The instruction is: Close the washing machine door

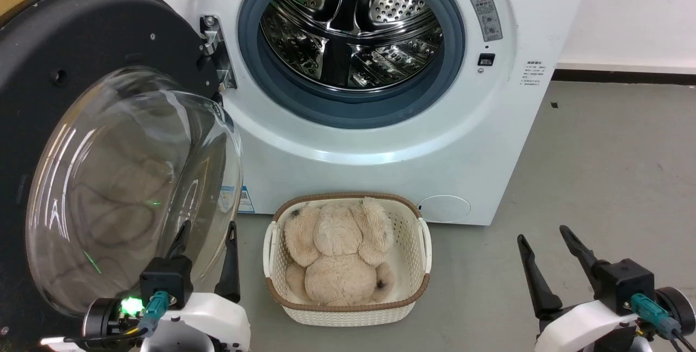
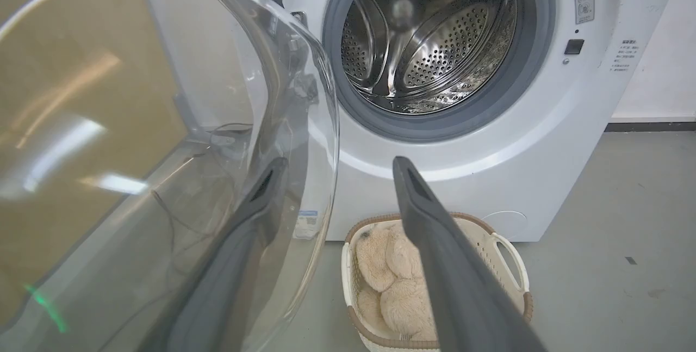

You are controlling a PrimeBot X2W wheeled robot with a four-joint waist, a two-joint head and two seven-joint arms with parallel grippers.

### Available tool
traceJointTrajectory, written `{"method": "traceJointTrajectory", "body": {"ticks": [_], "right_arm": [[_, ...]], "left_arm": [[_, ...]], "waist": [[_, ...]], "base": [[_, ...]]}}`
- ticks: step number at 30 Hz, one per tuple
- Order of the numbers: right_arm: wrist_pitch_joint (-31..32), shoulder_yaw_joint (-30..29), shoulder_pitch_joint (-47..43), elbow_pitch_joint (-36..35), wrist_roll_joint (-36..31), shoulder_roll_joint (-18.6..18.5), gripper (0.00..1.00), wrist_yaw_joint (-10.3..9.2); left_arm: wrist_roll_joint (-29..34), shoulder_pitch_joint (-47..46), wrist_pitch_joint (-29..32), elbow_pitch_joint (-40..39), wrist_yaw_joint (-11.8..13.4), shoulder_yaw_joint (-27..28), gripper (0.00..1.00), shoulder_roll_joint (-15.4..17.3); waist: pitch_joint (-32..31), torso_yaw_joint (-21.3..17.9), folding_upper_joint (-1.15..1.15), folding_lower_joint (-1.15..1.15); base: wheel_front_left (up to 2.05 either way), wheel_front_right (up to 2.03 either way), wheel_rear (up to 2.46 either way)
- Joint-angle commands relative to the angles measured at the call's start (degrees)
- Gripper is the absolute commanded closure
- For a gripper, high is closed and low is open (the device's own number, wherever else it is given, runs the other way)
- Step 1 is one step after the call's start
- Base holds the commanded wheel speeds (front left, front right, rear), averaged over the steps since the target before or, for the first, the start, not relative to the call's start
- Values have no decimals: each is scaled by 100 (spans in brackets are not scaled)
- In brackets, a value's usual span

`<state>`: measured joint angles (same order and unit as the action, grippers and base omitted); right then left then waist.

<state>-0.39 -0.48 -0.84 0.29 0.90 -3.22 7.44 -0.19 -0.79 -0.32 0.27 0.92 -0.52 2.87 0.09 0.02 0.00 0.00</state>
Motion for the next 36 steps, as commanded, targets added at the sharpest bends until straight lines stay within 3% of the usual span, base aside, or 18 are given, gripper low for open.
{"method": "traceJointTrajectory", "body": {"ticks": [1,2,3,5,17,36], "right_arm": [[-55,-32,10,2,40,3,0,0],[-67,-42,11,2,51,3,0,0],[-79,-51,12,2,62,4,0,0],[-103,-71,14,4,84,4,0,0],[-247,-195,31,4,215,7,0,1],[-475,-398,50,-25,407,13,0,2]], "left_arm": [[-19,-22,-61,4,49,-18,0,0],[-21,-25,-73,3,63,-27,0,0],[-21,-29,-85,3,75,-35,24,0],[-23,-39,-109,0,95,-50,100,0],[-51,-233,-253,-148,121,-101,100,13],[-179,-843,-480,-747,-40,5,100,19]], "waist": [[2,1,0,0],[3,2,0,0],[4,3,0,0],[6,6,0,0],[18,56,0,0],[73,357,0,0]], "base": [[0,0,0],[0,0,0],[0,0,0],[0,0,0],[0,0,0],[0,0,0]]}}
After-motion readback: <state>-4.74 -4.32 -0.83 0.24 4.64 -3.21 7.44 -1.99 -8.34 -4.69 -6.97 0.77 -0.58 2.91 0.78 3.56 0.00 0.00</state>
